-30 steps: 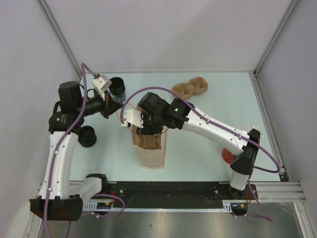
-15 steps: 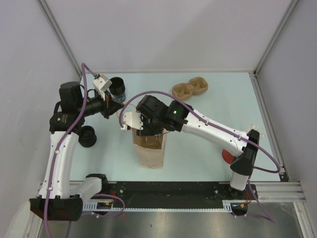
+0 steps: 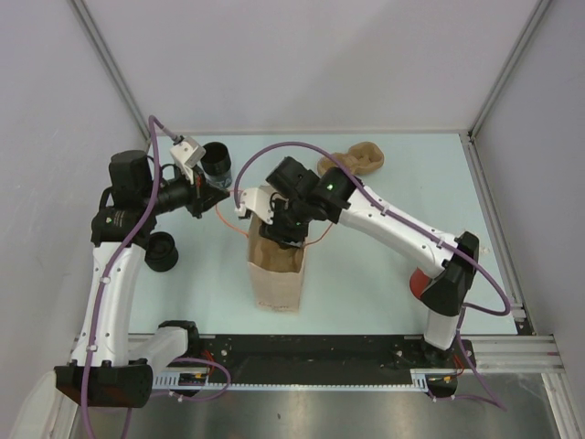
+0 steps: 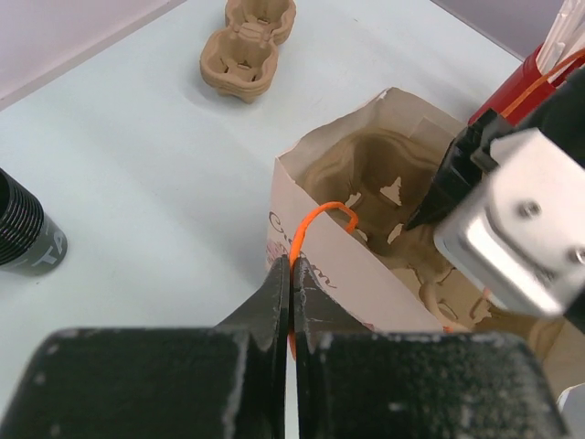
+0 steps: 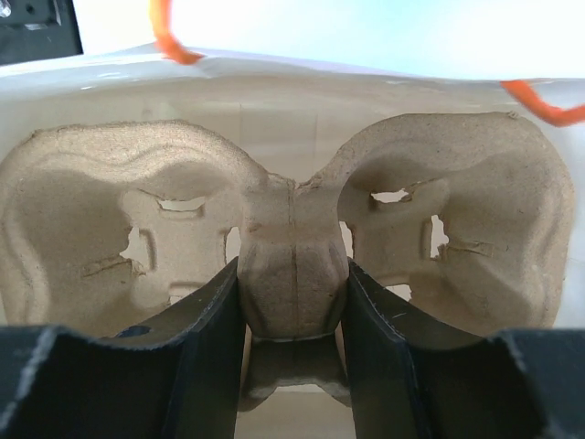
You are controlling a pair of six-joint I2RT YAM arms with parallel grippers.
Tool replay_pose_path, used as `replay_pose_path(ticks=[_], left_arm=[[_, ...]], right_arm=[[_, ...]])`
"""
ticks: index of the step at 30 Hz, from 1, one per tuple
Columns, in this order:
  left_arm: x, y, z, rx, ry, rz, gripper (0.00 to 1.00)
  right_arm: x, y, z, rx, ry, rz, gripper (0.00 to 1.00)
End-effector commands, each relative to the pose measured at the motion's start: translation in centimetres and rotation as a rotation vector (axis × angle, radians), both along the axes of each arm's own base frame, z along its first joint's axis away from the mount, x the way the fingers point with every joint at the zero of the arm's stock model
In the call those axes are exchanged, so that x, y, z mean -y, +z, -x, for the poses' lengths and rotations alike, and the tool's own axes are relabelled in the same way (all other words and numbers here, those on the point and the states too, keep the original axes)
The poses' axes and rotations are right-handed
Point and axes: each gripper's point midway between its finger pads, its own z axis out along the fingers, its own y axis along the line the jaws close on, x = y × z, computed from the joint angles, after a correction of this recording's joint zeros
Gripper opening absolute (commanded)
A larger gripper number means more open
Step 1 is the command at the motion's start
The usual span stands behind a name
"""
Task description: Pack the takeout coffee
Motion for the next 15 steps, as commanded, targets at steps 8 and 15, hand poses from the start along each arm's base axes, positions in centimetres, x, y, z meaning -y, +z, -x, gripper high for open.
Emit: replay_pose_path(ticks=[8,15], left_arm=[[0.0,0.4,0.2,0.016,0.01,0.01,0.0],[0.0,0.3,0.3,0.021,0.01,0.005,0.0]], right_arm=[[-0.8,-0.6,-0.7,-0.11,-0.07,0.015,0.44],[-0.4,-1.3,-0.3,-0.142,-0.068,0.048,0.45]])
